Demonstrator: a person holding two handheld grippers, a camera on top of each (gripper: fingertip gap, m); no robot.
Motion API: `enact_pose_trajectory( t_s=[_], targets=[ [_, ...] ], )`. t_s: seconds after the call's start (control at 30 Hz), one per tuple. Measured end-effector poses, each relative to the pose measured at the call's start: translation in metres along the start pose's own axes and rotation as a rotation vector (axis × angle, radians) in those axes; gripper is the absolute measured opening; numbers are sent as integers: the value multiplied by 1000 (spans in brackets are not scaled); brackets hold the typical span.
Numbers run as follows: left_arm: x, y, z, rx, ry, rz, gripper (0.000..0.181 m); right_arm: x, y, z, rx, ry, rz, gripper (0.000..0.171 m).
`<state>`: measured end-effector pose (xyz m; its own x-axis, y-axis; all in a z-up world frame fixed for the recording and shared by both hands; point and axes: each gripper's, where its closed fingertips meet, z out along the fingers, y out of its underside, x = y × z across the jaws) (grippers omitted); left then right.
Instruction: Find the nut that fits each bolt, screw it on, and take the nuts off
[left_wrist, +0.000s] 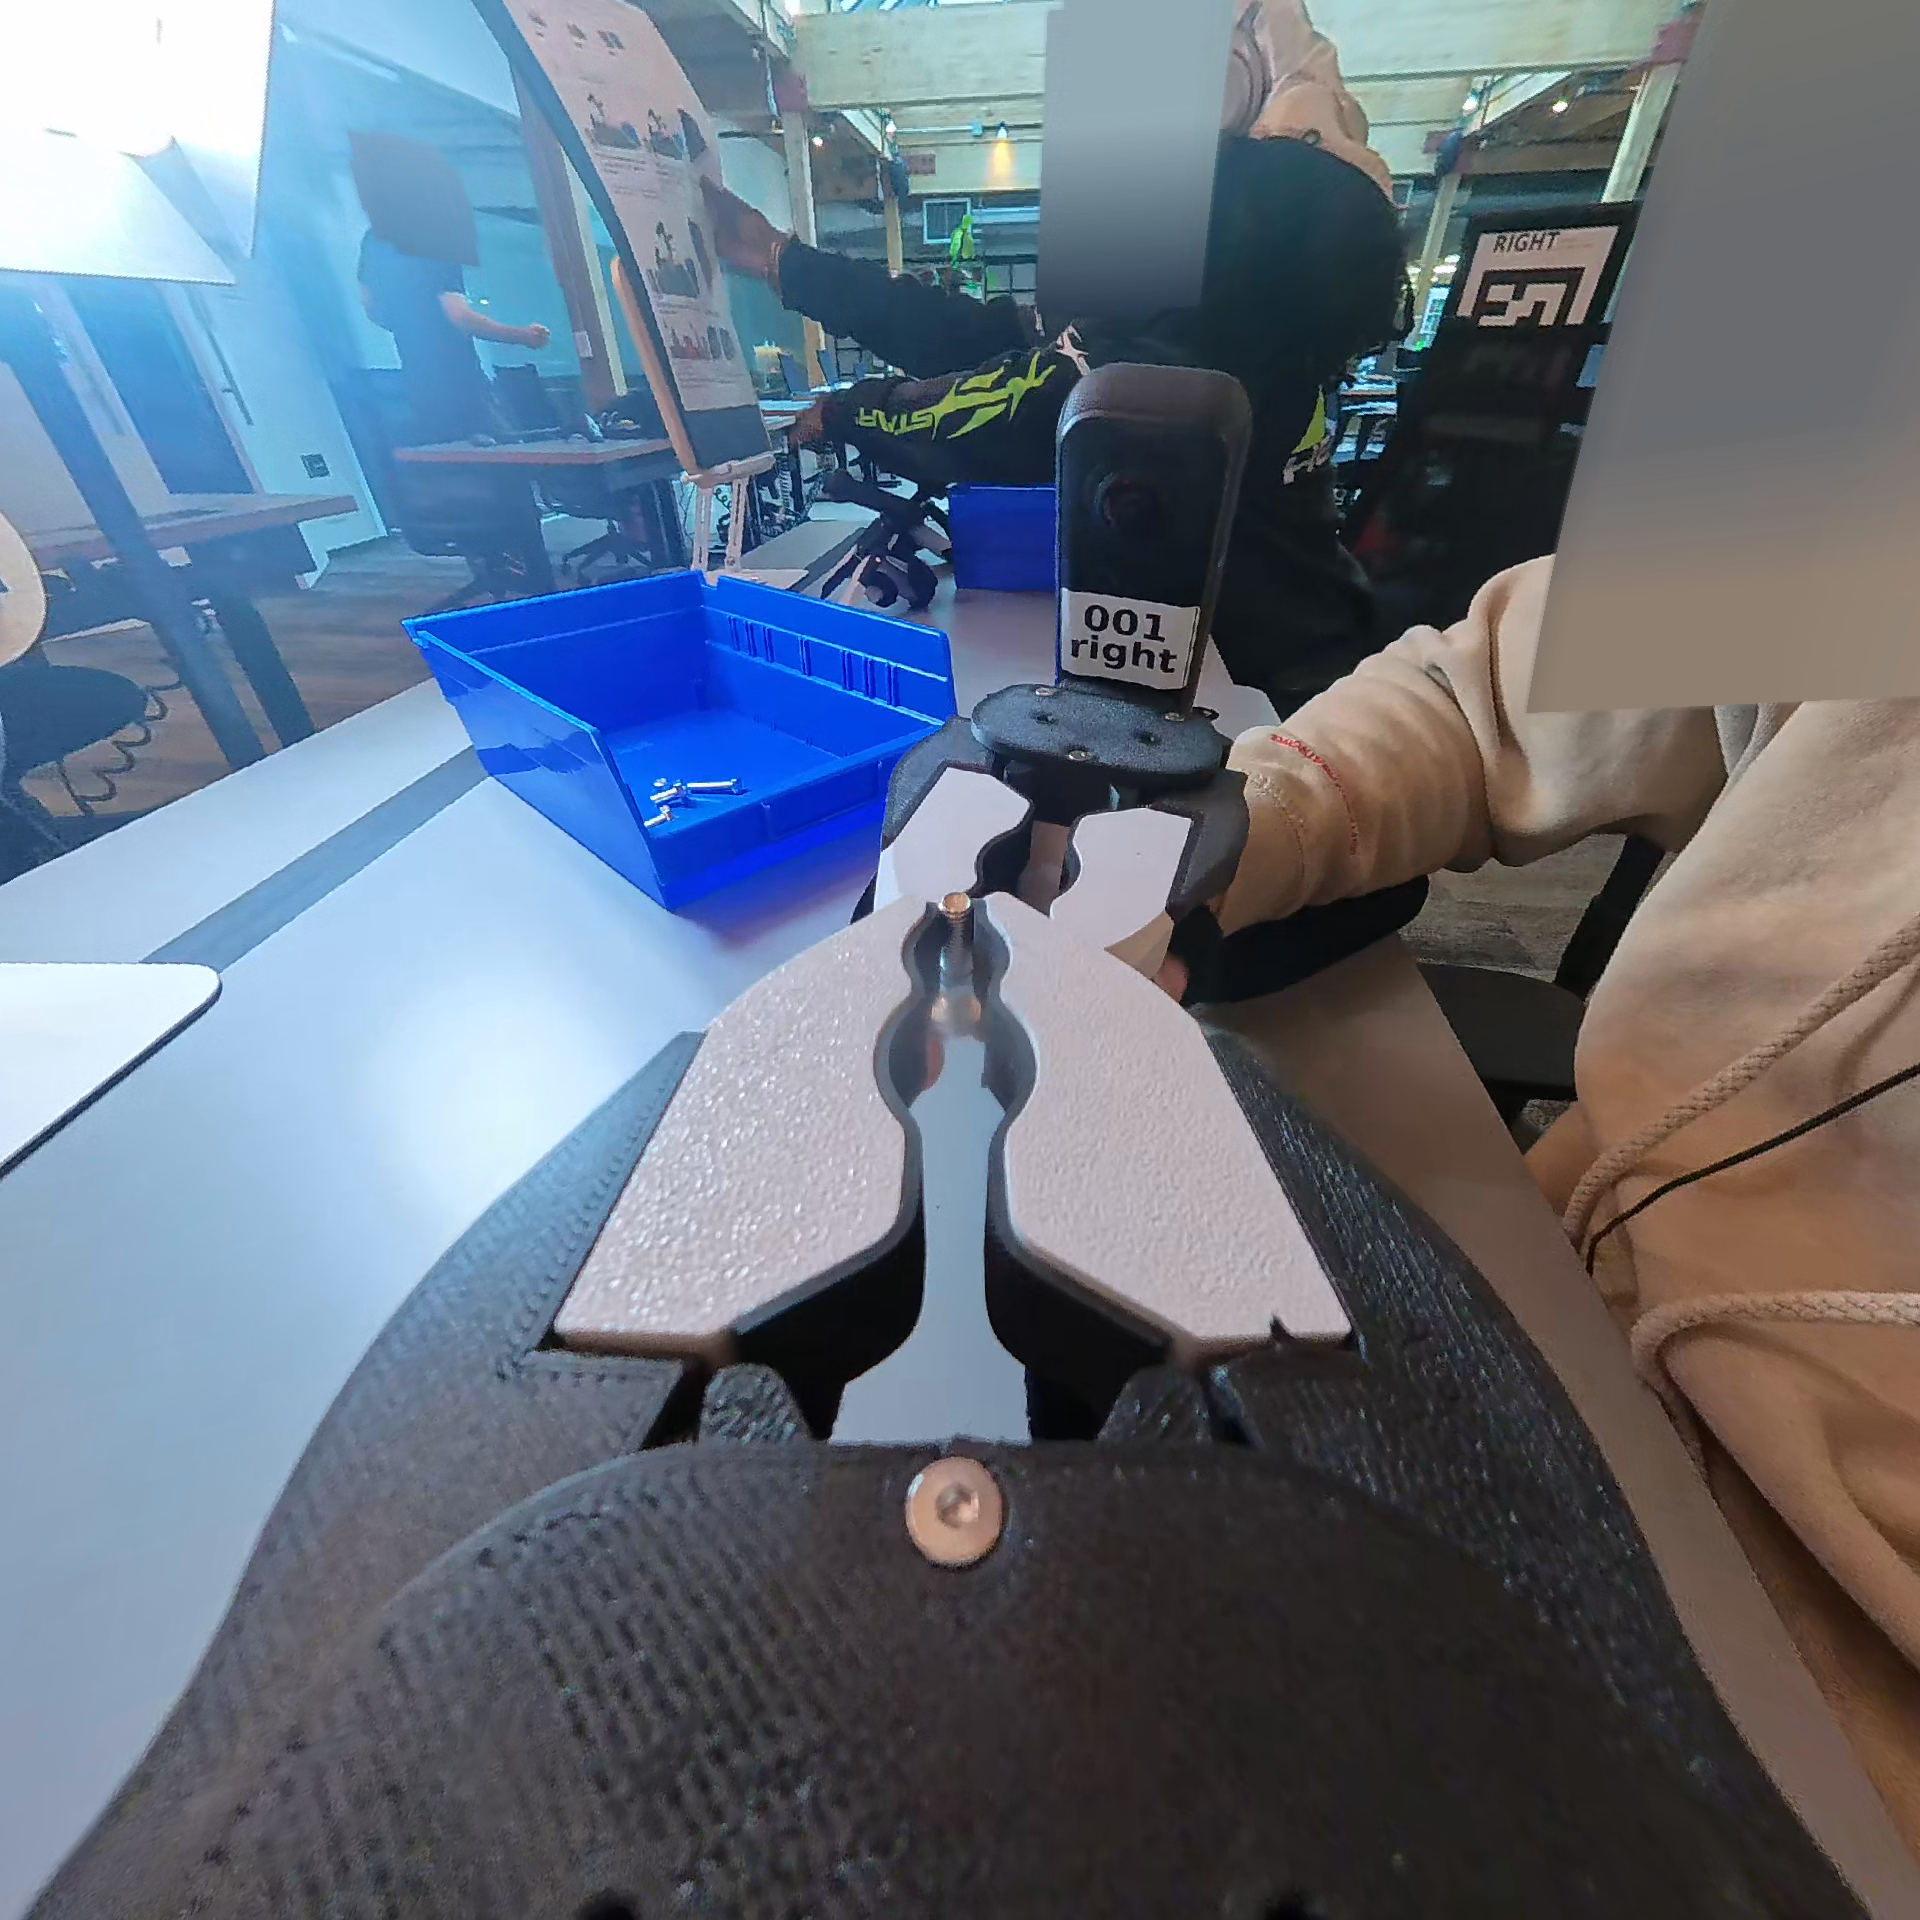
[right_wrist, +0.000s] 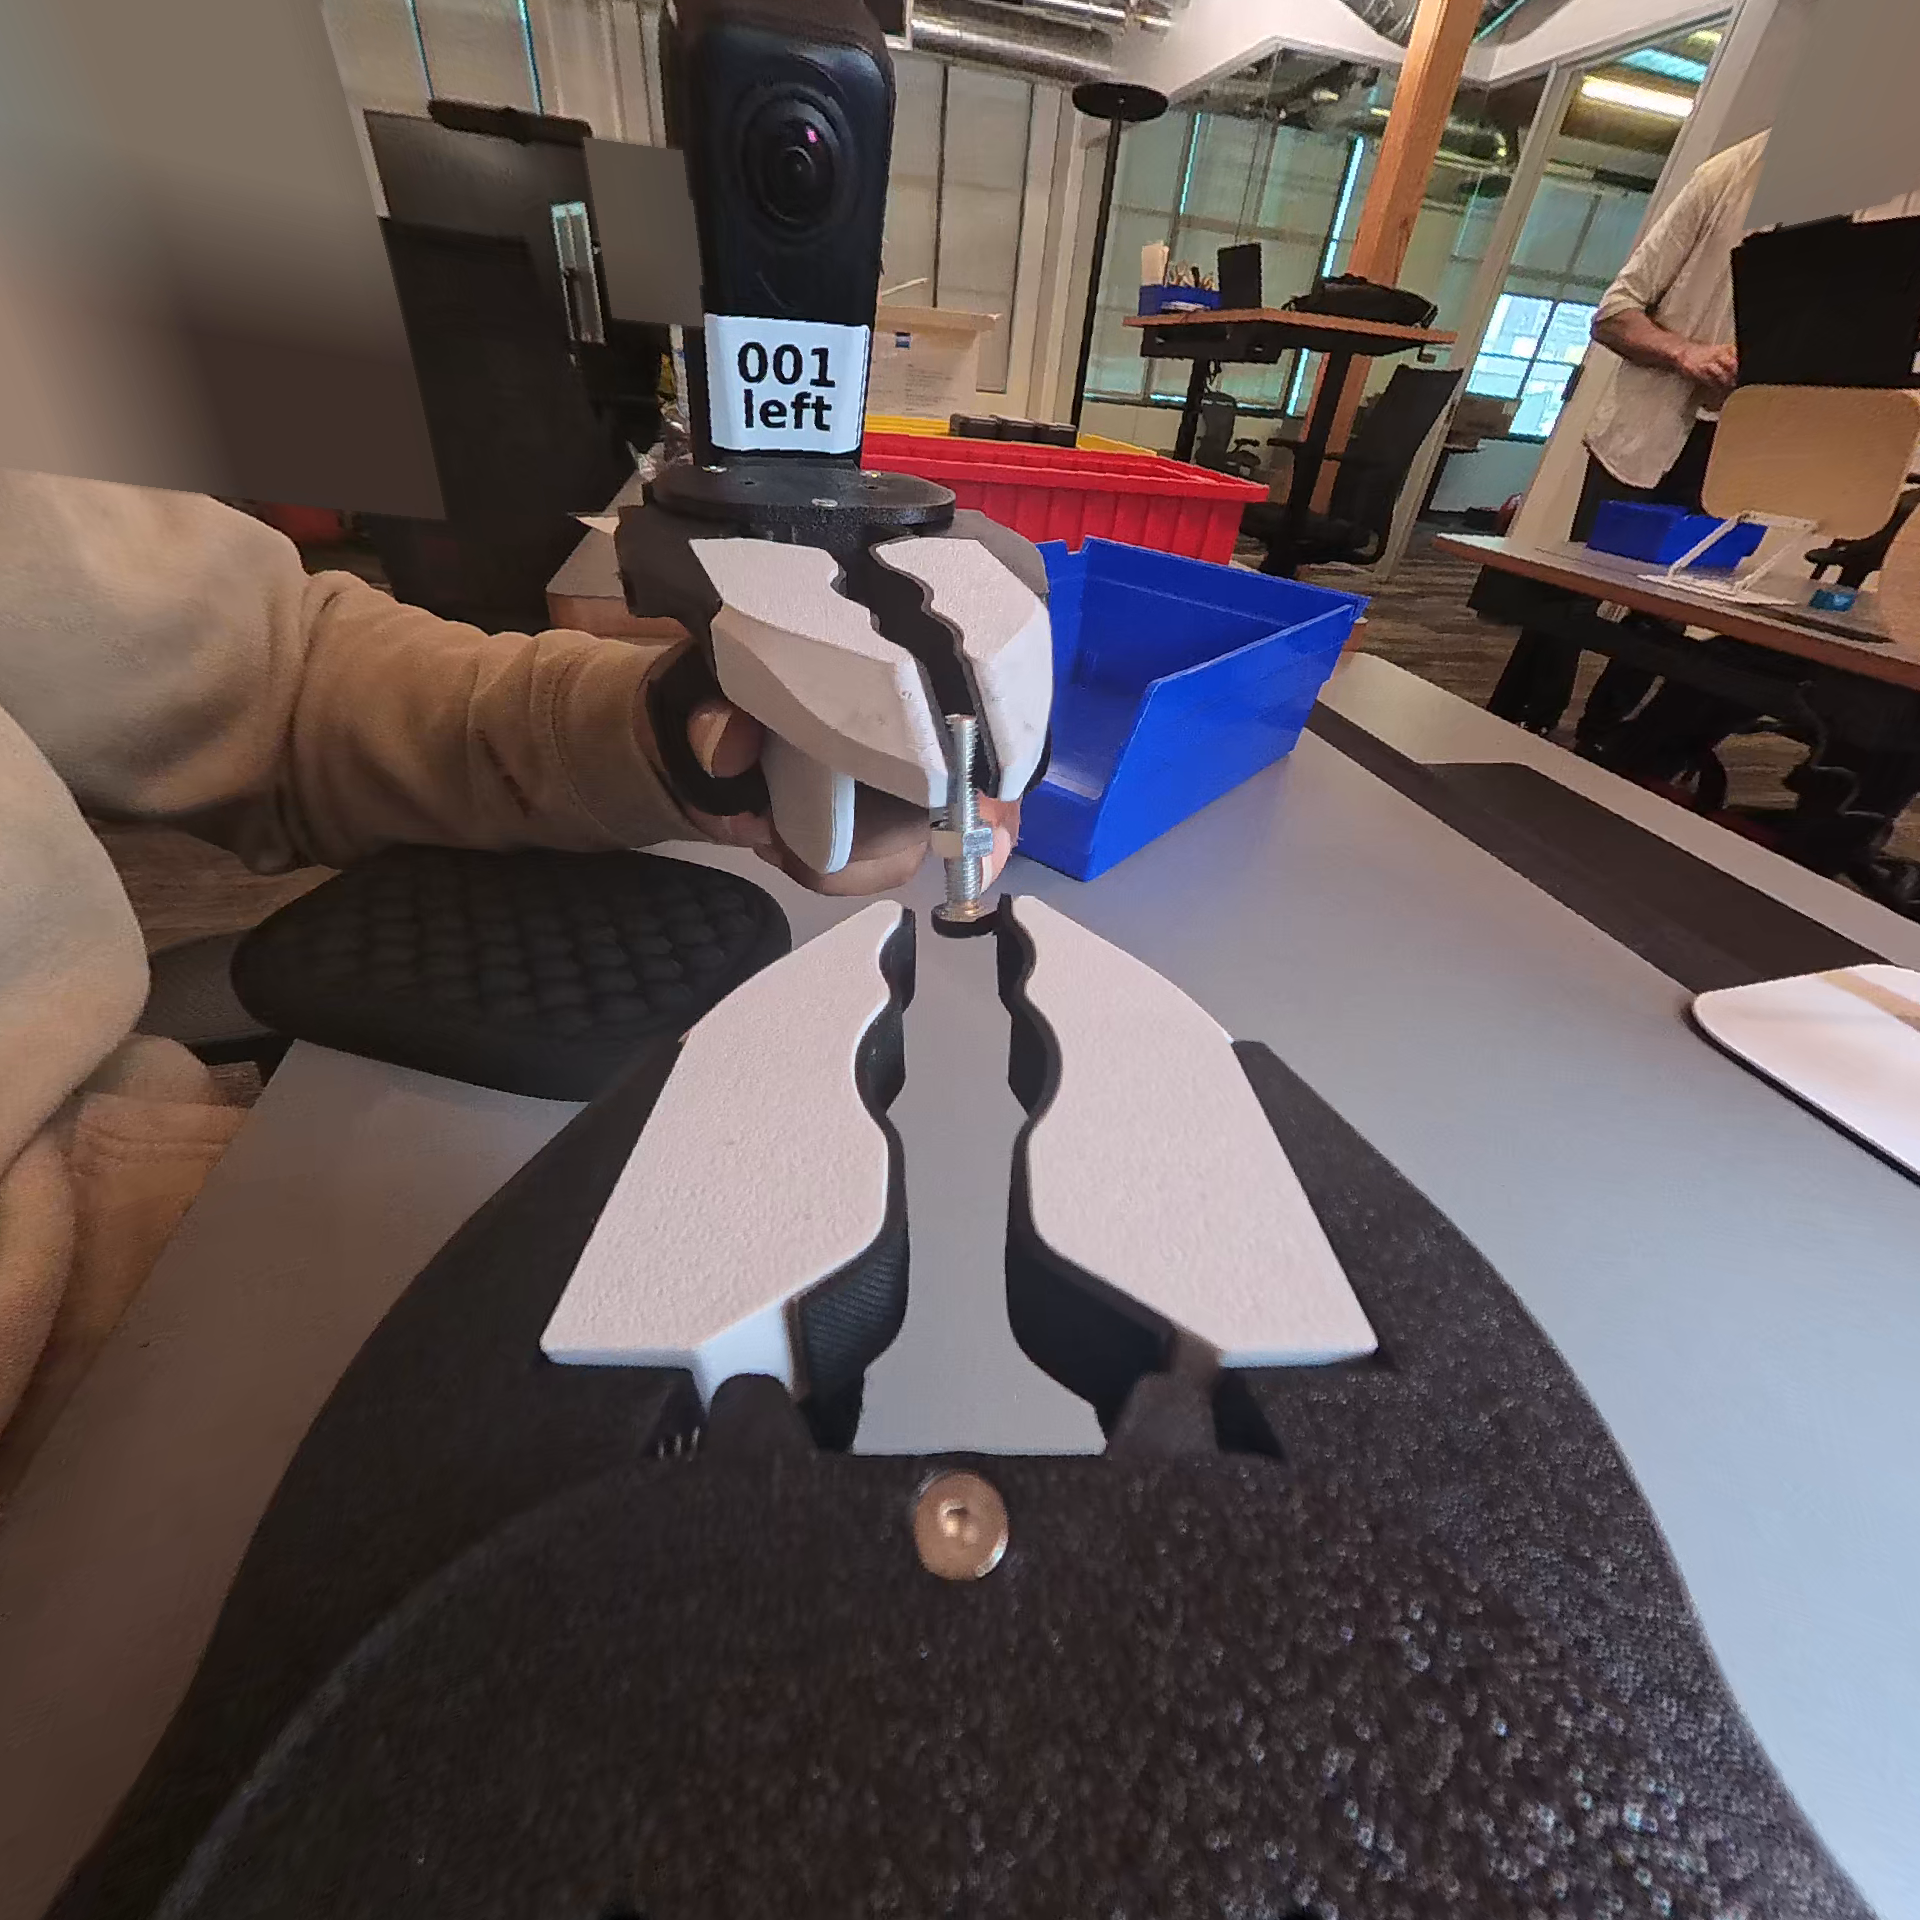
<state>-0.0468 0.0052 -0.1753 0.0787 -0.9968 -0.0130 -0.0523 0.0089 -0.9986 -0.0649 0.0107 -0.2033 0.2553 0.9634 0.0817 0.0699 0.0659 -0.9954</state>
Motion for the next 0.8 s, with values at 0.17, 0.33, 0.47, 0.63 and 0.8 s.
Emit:
enact_pose_trajectory(
  t_s=[0.17,0.33,0.47,0.63,0.8],
  targets=[
    [2,1,0,-16,4,27,5,-1,1,0,-1,-15,-1,11],
    [6,1,0,-22,9,53,5,-5,1,0,4,-51,18,11],
    [14,0,-1,-22,61,59,5,-14,-1,-1,19,-111,34,11],
    [21,-1,-3,-15,109,66,5,-22,-2,-2,33,-178,68,10],
    [21,-3,-2,1,103,55,5,-20,-4,-2,39,-165,83,10]
  ],
)
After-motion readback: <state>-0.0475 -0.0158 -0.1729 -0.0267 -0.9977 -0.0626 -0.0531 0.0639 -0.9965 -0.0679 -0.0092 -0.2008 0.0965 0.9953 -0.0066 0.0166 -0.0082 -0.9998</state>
